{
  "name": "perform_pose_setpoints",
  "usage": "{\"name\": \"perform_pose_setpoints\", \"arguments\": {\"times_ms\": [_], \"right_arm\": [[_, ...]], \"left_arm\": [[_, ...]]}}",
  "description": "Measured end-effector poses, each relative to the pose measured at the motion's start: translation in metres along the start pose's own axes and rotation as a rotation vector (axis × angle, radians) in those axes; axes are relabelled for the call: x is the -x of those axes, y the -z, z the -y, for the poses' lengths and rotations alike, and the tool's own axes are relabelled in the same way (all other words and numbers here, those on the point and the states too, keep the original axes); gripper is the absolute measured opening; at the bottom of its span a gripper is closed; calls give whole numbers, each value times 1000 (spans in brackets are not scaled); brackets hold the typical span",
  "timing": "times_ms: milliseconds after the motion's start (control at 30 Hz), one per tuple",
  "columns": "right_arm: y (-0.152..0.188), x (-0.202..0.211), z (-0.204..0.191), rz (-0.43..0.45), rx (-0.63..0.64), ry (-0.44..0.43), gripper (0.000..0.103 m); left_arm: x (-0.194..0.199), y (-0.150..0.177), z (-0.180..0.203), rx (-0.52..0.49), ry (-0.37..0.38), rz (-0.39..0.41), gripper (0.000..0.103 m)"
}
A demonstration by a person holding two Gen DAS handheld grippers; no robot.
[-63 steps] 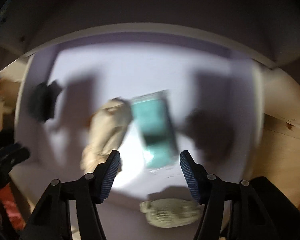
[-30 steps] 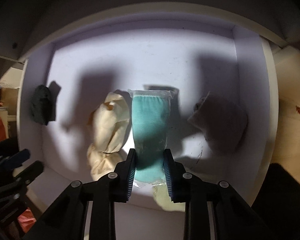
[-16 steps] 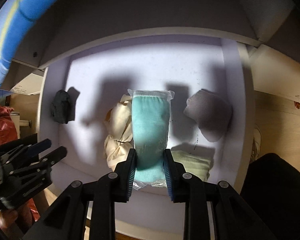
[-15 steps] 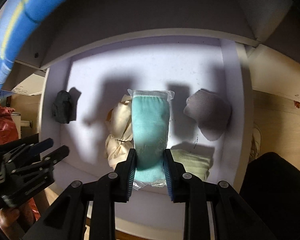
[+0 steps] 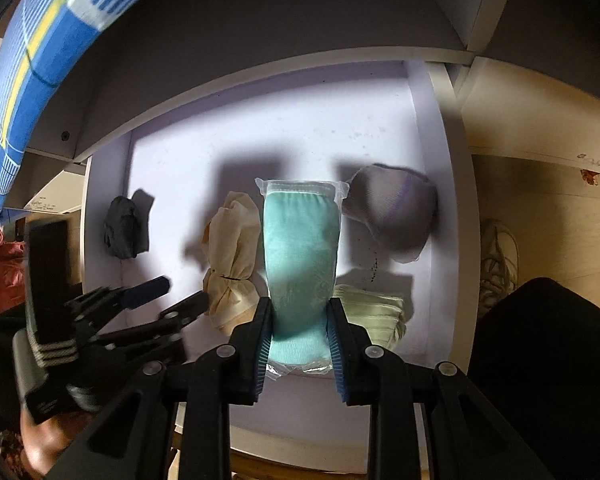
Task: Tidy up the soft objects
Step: 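Grasp the beige tied garment with the left gripper while the right gripper holds the teal item, then carry the teal item into the gold box with the right gripper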
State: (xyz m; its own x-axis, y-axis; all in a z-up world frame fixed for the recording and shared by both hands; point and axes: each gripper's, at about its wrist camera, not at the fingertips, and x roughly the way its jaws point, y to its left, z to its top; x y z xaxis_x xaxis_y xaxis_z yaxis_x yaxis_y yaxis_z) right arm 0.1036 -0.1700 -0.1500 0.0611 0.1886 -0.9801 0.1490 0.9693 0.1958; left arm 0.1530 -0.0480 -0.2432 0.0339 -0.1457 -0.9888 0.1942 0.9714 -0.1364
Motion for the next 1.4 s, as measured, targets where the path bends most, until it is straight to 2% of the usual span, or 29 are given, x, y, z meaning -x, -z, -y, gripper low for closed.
{"name": "perform_pose_setpoints", "arguments": {"times_ms": [133, 300, 433, 567, 667, 733, 867, 1033, 1200, 1400], "right_arm": [[0, -3, 3, -7, -7, 1, 27], [-1, -7, 6, -18, -15, 8, 27], [-2, -5, 3, -18, -3, 0, 27], [-1, 5, 2, 10, 8, -2, 27], [2, 13, 9, 30, -20, 4, 27], [5, 15, 15, 32, -46, 4, 27], [9, 24, 18, 41, -64, -5, 27], [11, 45, 13, 83, -62, -48, 27], [13, 78, 7, 136, -48, -92, 27], [13, 137, 7, 232, -56, -139, 27]], "left_arm": [[-20, -6, 4, -30, -21, -35, 53], [-25, -9, 7, -48, -23, -41, 54], [-29, -7, 5, -51, -54, -55, 60], [-24, -10, 1, -13, 12, -30, 60], [-13, -13, 7, -44, 57, 18, 59], [-14, -15, 13, -62, 78, 16, 59], [-30, -13, 12, -104, -44, -22, 59], [-29, -12, -10, -31, -56, -30, 49], [-31, -5, -24, 7, -86, -42, 46], [-34, 2, -34, 18, -127, -63, 46]]}}
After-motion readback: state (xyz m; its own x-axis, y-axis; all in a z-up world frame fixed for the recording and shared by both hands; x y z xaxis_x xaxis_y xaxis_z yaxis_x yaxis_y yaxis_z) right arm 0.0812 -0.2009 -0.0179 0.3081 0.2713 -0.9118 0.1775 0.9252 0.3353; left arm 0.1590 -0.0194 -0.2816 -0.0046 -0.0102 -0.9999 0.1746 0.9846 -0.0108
